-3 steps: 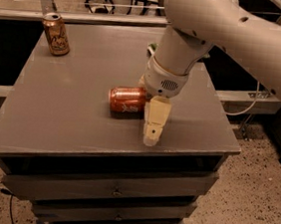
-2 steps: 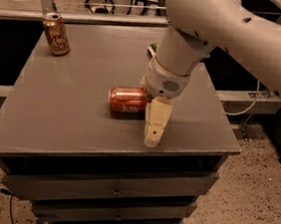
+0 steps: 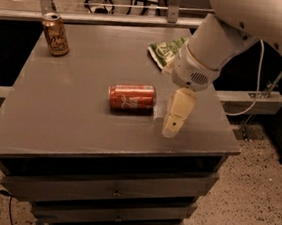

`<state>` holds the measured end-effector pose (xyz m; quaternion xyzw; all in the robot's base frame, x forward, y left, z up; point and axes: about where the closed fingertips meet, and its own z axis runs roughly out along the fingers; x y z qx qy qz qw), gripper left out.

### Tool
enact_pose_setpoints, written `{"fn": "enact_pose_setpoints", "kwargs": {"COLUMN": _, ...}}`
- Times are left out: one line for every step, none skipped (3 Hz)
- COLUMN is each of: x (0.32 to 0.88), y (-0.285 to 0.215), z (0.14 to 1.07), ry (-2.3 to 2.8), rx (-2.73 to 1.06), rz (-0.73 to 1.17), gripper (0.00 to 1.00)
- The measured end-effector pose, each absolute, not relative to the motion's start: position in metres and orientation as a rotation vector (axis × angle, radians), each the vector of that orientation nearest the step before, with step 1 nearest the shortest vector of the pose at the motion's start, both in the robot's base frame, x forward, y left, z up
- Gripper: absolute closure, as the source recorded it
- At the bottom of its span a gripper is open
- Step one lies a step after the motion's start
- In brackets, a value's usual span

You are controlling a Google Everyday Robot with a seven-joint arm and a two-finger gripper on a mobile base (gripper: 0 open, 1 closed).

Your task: Knock coke can over

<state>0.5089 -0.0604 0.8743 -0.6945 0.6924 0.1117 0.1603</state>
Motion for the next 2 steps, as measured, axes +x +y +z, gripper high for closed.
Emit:
{"fn": "enact_pose_setpoints", "kwargs": {"x": 0.516, "y": -0.102, "z": 0.905, "ry": 1.924, "rx": -1.813, "rz": 0.313, "gripper": 0.0}}
{"fn": "enact_pose_setpoints", "kwargs": {"x": 0.513, "y": -0.155, "z": 0.934, "ry": 1.842, "rx": -1.619, "rz": 0.345, "gripper": 0.0}}
